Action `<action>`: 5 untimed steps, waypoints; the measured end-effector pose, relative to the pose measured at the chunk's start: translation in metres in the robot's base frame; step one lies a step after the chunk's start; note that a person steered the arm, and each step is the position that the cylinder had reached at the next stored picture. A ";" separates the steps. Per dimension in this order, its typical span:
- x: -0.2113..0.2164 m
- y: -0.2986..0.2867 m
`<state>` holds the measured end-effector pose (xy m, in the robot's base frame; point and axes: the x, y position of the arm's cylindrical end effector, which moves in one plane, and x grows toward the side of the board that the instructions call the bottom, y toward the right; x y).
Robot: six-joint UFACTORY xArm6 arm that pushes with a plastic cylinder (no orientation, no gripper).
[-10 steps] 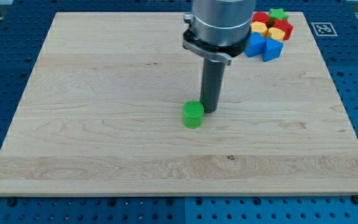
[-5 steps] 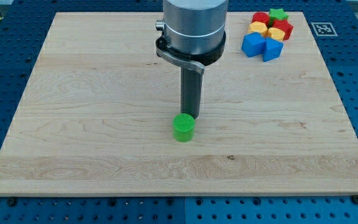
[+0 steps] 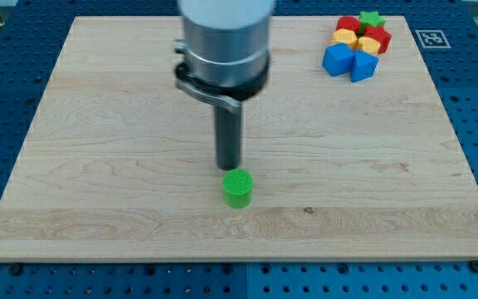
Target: Move the green circle to the bottom center
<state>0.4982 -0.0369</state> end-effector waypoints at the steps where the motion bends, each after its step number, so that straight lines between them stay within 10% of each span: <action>1: 0.005 -0.014; 5: 0.019 0.029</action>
<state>0.5175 -0.0083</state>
